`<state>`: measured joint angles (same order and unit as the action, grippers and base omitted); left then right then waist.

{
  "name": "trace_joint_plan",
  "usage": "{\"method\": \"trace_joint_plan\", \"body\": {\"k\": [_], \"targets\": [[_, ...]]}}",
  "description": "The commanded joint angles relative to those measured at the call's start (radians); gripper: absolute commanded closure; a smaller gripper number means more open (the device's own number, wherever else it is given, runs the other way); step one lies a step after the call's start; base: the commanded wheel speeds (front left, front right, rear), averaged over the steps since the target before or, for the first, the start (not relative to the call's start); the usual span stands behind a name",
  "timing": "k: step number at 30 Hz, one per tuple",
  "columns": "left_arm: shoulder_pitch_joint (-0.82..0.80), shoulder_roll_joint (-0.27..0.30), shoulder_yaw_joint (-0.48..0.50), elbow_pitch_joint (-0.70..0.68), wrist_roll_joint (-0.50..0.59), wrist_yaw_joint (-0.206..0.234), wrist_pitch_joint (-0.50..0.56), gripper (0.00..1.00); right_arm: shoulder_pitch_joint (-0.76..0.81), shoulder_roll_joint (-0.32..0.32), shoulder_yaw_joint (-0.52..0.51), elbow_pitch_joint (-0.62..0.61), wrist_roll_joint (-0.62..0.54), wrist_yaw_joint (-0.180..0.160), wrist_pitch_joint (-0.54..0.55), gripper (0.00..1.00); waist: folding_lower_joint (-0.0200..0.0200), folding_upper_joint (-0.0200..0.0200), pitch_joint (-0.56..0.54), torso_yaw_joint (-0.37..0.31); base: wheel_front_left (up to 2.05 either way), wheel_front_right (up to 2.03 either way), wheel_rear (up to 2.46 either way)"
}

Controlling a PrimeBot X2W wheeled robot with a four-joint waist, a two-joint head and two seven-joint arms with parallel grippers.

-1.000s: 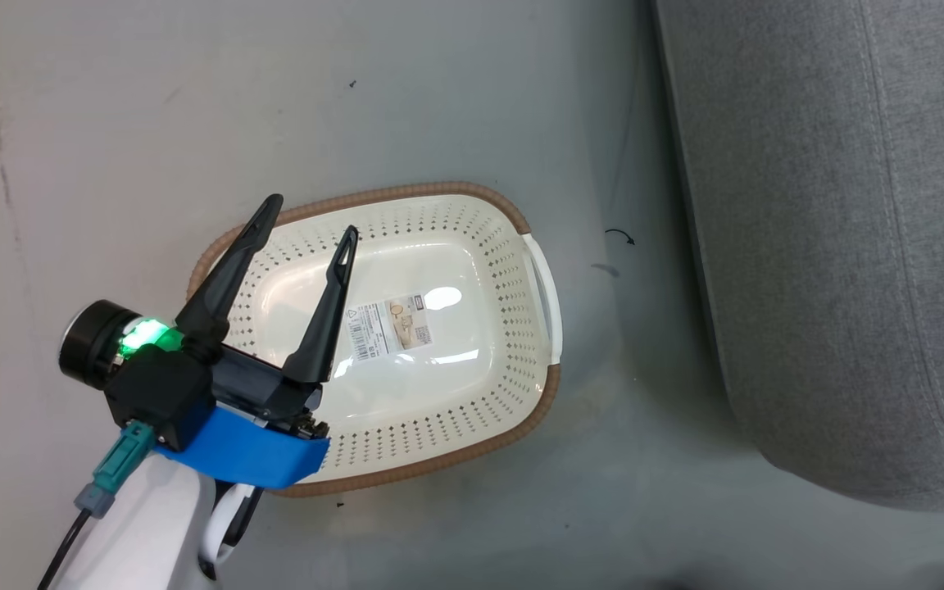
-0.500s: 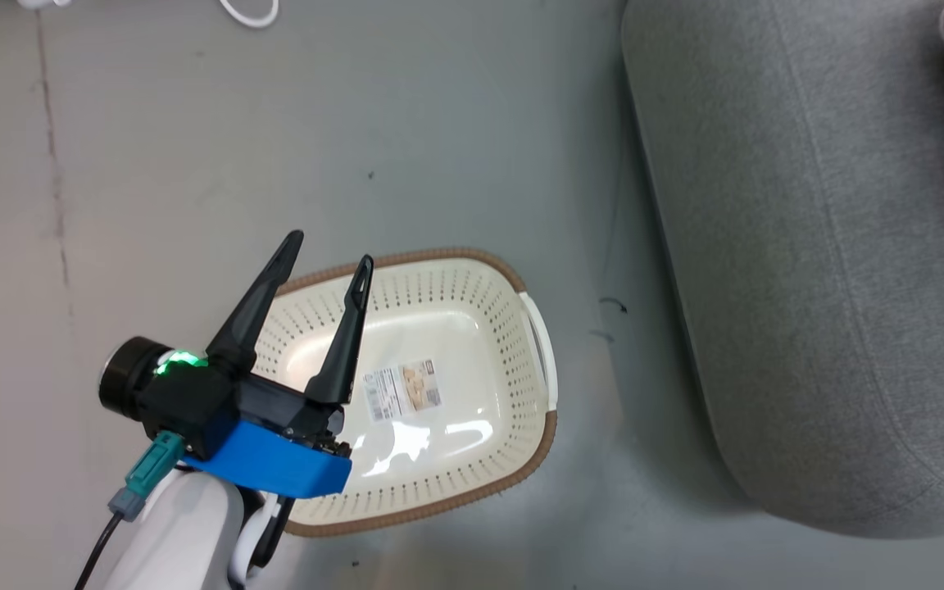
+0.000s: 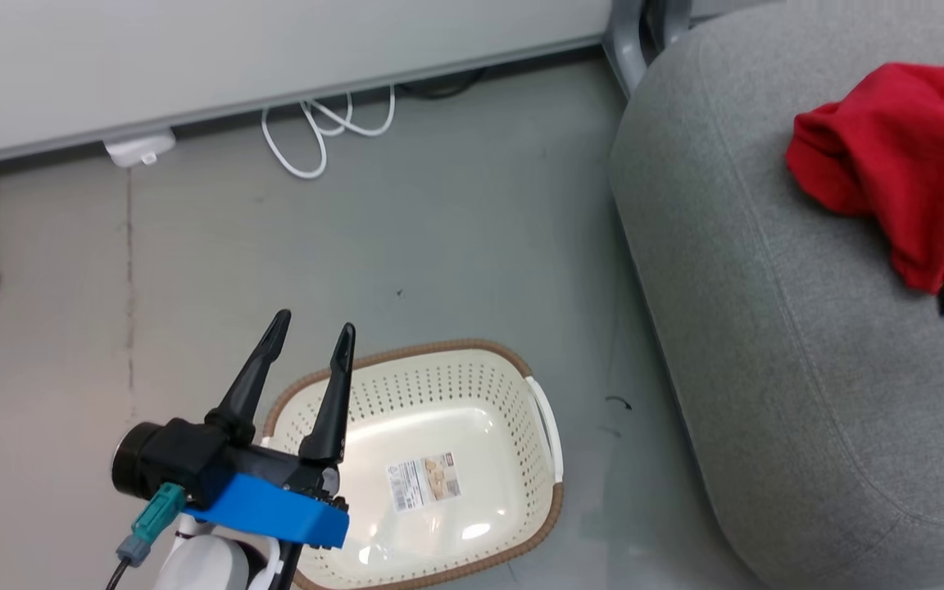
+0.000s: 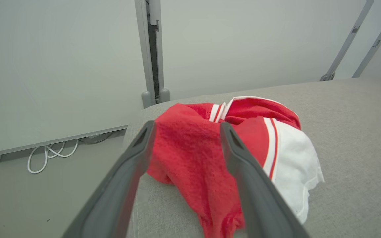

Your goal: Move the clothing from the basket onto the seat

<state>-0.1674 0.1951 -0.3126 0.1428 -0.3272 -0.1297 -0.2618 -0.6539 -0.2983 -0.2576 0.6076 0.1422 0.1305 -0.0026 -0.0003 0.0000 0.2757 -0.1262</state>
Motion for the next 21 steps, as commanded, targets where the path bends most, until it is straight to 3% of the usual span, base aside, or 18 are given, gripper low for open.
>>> {"method": "trace_joint_plan", "body": {"k": [1, 14, 21], "targets": [[0.014, -0.005, 0.013, 0.005, -0.003, -0.001, -0.005, 0.0, 0.049, 0.017, 0.015, -0.04, -0.003, 0.0, -0.007, 0.0, 0.0003, 0.0, -0.043, 0.011, 0.0, 0.0, 0.0], [0.099, -0.048, 0.103, 0.033, -0.007, -0.001, -0.005, 0.0, 0.331, 0.147, 0.105, -0.349, -0.033, 0.0, -0.017, 0.0, 0.0003, 0.0, -0.156, 0.07, 0.0, 0.0, 0.0], [0.14, -0.058, 0.157, 0.065, 0.004, -0.001, -0.005, 0.0, 0.482, 0.216, 0.127, -0.454, -0.046, 0.0, -0.054, 0.0, 0.0003, 0.0, -0.213, 0.122, 0.0, 0.0, 0.0]]}}
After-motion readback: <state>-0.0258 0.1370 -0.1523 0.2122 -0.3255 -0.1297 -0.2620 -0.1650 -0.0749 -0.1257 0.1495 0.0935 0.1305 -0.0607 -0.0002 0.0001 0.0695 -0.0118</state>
